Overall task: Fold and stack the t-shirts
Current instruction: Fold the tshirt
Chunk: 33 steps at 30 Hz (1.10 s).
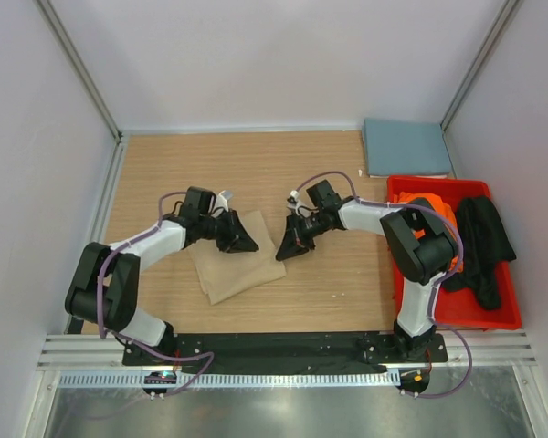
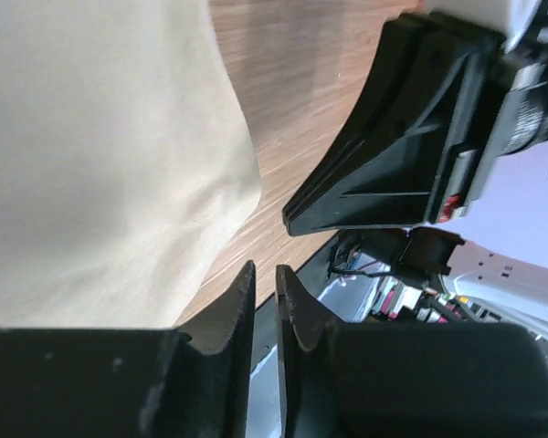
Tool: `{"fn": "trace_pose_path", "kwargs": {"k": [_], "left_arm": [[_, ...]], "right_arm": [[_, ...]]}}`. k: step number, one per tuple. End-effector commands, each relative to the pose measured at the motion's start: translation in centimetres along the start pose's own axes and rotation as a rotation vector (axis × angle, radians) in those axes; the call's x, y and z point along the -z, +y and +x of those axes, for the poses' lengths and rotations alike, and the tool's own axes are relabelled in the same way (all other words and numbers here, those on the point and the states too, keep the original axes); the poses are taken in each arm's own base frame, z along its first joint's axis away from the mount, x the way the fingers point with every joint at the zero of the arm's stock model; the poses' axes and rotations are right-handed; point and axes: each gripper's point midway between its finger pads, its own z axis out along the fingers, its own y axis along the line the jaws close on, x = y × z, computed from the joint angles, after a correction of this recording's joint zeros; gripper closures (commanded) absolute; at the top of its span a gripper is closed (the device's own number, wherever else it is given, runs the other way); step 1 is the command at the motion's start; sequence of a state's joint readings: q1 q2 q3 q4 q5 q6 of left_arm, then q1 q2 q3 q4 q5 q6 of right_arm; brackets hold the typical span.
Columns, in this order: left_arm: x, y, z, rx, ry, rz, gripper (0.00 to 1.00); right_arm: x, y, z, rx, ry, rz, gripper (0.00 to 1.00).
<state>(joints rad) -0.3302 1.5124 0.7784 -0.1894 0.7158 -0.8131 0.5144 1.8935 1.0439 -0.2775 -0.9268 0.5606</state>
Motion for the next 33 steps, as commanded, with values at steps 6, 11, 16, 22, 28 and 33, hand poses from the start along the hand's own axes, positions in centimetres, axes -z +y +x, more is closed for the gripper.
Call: {"fn": "trace_pose_path", "kwargs": {"k": [6, 11, 16, 22, 28, 33], "left_arm": [[-0.7, 2.6, 5.1, 0.043, 0.144, -0.045, 0.94], [-1.2, 4.4, 7.0, 0.081, 0.168, -0.037, 0.94], [-1.8, 8.2, 9.5, 0.149, 0.209, -0.113, 0.96], [0.1, 6.7, 9.6, 0.125, 0.202, -0.134, 0.92], [5.5, 1.2, 4.8, -0.007, 0.005, -0.199, 0.77], [8.6, 3.4, -0.1, 0.077, -0.193, -0.3, 0.75]], "right_arm": [[-3.0, 4.4, -5.0, 0.044, -0.087, -0.092, 0.87], [-4.6, 2.4, -5.5, -0.015, -0.098, -0.107, 0.87], [-5.4, -2.0, -5.0, -0.092, -0.102, -0.05, 0.87], [-3.3, -3.6, -4.8, -0.117, -0.122, 0.012, 0.87], [-0.3, -0.8, -6.6, 0.037, -0.142, 0.129, 0.83], [-0.2, 2.9, -10.5, 0.076, -0.2, 0.057, 0.69]]}}
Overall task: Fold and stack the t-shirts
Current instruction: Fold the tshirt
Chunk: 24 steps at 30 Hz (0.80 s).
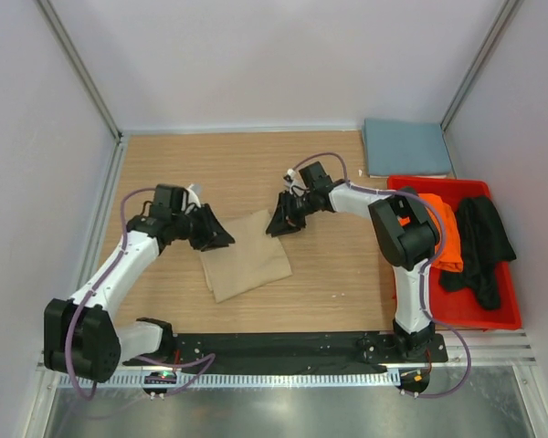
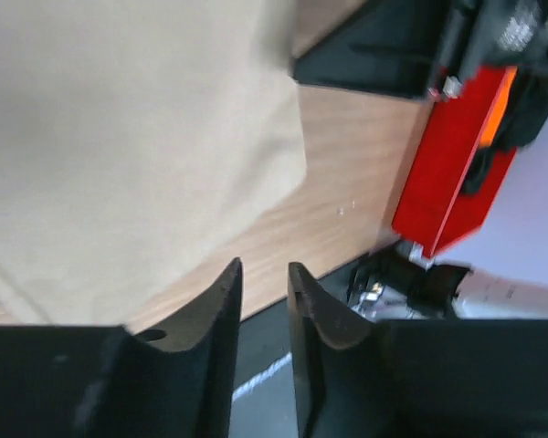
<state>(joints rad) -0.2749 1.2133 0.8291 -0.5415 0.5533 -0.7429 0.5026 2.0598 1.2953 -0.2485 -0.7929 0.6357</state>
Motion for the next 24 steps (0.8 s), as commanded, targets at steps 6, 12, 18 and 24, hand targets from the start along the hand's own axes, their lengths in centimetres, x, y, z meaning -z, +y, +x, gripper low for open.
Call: {"fn": "trace_pose_path", "kwargs": {"k": [6, 12, 18, 24], "left_arm": [[1.5, 9.7, -4.4, 0.183, -0.156, -0.288, 0.53], [-0.8, 11.0, -5.4, 0.166, -0.126, -0.281, 0.58], [-2.1, 13.7, -5.1, 0.165, -0.086, -0.366, 0.62], [0.3, 10.8, -6.8, -0.014, -0.149, -0.405, 0.59]], "right_arm": [[-1.4, 4.7, -5.6, 0.076, -0.07, -0.096, 0.62], [-3.2, 4.6, -8.0, 0.035, -0.085, -0.146, 0.62], [-3.9, 1.8, -10.9, -0.027, -0.135, -0.147, 0.62], [-1.4, 1.9, -13.8, -0.064, -0.215, -0.147, 0.6]]}}
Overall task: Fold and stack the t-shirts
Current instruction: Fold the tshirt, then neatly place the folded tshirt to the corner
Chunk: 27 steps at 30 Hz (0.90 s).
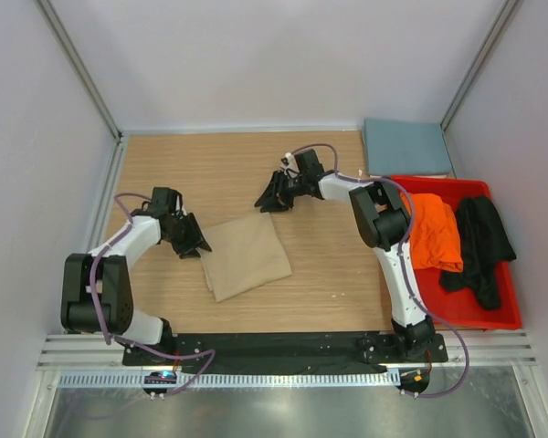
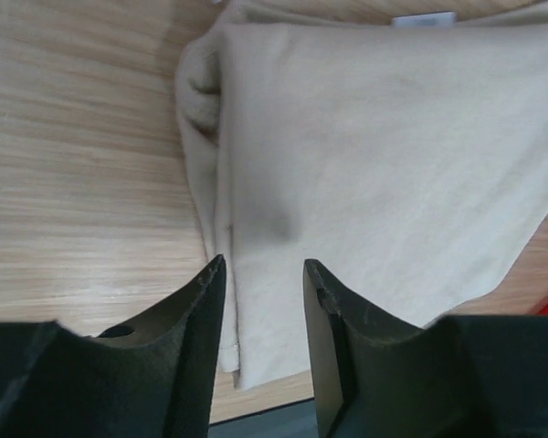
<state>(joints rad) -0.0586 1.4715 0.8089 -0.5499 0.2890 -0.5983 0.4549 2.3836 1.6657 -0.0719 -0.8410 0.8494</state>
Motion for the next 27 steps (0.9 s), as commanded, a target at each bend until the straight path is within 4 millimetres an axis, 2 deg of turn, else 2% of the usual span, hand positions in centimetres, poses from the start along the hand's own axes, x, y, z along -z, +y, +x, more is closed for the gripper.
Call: {"fn": "trace_pose_path", "kwargs": {"k": [1, 2, 3, 5, 6, 7, 9, 10, 11, 12, 13, 14, 15, 16, 17, 18, 19, 20, 21, 23, 24, 25, 27], "left_arm": [[3.6, -3.3, -2.5, -0.198, -0.142, 0.018, 0.56], [4.0, -3.8, -2.6, -0.237, -0.166, 0.001, 0.55], [4.5, -6.0, -1.9, -0.316, -0.17, 0.026, 0.52], [4.9, -7.9, -1.0, -0.417, -0.178, 0.033, 0.47], [4.7, -9.6, 0.6, -0.506, -0.178, 0.042, 0.46], [4.8, -10.6, 1.1, -0.569, -0.191, 0.044, 0.45], [4.5, -12.4, 3.2, -0.719, -0.226, 0.016, 0.45], [4.4, -13.2, 4.1, -0.772, -0.237, 0.01, 0.45], [4.0, -14.4, 6.1, -0.877, -0.232, 0.008, 0.45], [3.9, -14.6, 6.4, -0.925, -0.264, -0.034, 0.46], [3.6, -15.0, 7.0, -0.978, -0.276, -0.058, 0.46], [3.0, -15.9, 9.4, -1.086, -0.255, -0.066, 0.46], [2.5, -16.2, 10.4, -1.145, -0.251, -0.09, 0.47], [2.2, -16.4, 10.6, -1.195, -0.278, -0.139, 0.48], [2.4, -17.5, 12.8, -1.278, -0.281, -0.133, 0.48], [0.9, -17.1, 13.7, -1.356, -0.264, -0.195, 0.5], [0.7, -17.5, 13.7, -1.4, -0.306, -0.243, 0.5], [0.3, -17.7, 15.1, -1.471, -0.321, -0.273, 0.5], [-0.6, -18.0, 15.5, -1.523, -0.324, -0.319, 0.51], [-1.4, -18.2, 16.3, -1.578, -0.341, -0.357, 0.52], [-1.8, -18.7, 16.7, -1.585, -0.334, -0.344, 0.52], [-2.6, -18.5, 17.3, -1.605, -0.305, -0.343, 0.52], [-3.0, -18.6, 18.0, -1.62, -0.292, -0.334, 0.52]], "right_arm": [[2.2, 1.5, -3.5, 0.012, -0.111, -0.001, 0.6], [2.8, 1.3, -3.9, 0.004, -0.135, 0.026, 0.59], [4.6, 1.8, -4.3, -0.011, -0.159, 0.046, 0.56], [6.4, 1.2, -4.3, 0.018, -0.179, 0.094, 0.52], [8.3, 1.5, -4.0, 0.02, -0.195, 0.143, 0.47], [9.7, 0.7, -4.1, 0.069, -0.202, 0.186, 0.45], [12.6, 0.8, -3.1, 0.097, -0.208, 0.26, 0.37], [14.0, 0.1, -2.6, 0.107, -0.214, 0.3, 0.34], [15.0, -0.3, -2.2, 0.152, -0.211, 0.339, 0.31], [16.1, -1.3, -1.5, 0.153, -0.21, 0.404, 0.27], [17.6, -1.0, -0.7, 0.171, -0.227, 0.423, 0.25], [18.3, -1.3, -0.1, 0.187, -0.226, 0.449, 0.23], [19.0, -1.5, 0.3, 0.198, -0.244, 0.474, 0.23], [19.7, -1.6, 1.6, 0.203, -0.248, 0.487, 0.22], [20.2, -1.6, 2.1, 0.215, -0.259, 0.493, 0.21], [20.5, -1.8, 2.6, 0.22, -0.267, 0.5, 0.21], [20.7, -3.2, 3.8, 0.202, -0.257, 0.529, 0.21], [21.4, -2.5, 4.3, 0.225, -0.279, 0.522, 0.21], [21.5, -3.7, 5.4, 0.21, -0.268, 0.535, 0.21], [22.1, -3.4, 6.4, 0.221, -0.285, 0.519, 0.21], [22.3, -3.6, 6.7, 0.223, -0.291, 0.513, 0.21], [22.2, -4.7, 7.7, 0.203, -0.272, 0.521, 0.21], [22.4, -4.9, 8.4, 0.203, -0.277, 0.509, 0.21]]}}
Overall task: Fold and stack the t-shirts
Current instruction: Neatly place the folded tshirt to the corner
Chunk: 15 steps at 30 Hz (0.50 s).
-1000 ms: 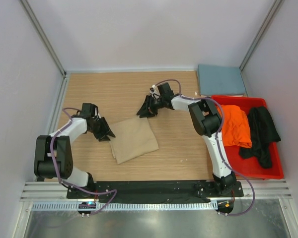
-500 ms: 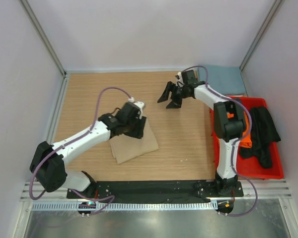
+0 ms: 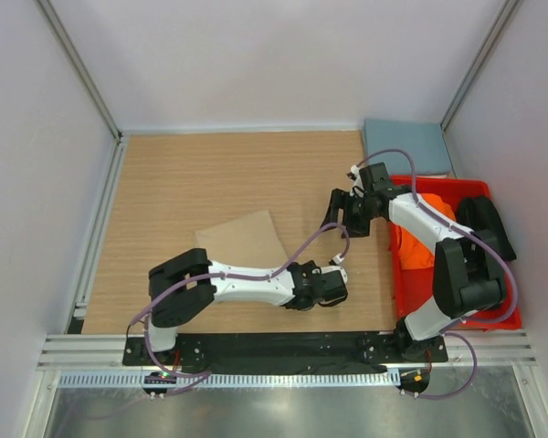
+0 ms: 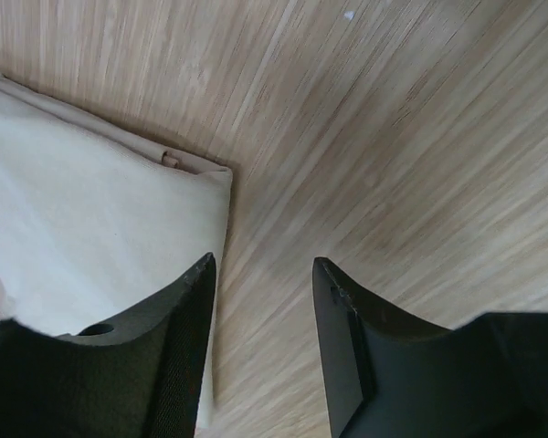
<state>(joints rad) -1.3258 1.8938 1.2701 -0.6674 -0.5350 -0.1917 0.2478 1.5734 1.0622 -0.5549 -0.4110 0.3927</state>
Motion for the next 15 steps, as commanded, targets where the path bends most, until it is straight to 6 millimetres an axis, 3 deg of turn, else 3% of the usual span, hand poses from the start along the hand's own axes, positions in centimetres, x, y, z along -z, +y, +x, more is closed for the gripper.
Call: {"fn": "trace_pose_path", "kwargs": {"k": [1, 6, 15], "left_arm": [[0.5, 2.0, -1.6, -0.031, -0.028, -0.092, 0.52], [-0.7, 2.6, -0.3, -0.091, 0.026, -0.18, 0.49], [-3.6, 1.6, 0.8, -0.135, 0.068, -0.184, 0.54]], "right_arm": [[0.9, -0.8, 0.5, 0.028, -0.048, 0.002, 0.21], [1.0, -0.7, 1.5, 0.016, -0.053, -0.034, 0.21], [-0.1, -1.3, 3.0, -0.009, 0.003, -0.046, 0.2]]}}
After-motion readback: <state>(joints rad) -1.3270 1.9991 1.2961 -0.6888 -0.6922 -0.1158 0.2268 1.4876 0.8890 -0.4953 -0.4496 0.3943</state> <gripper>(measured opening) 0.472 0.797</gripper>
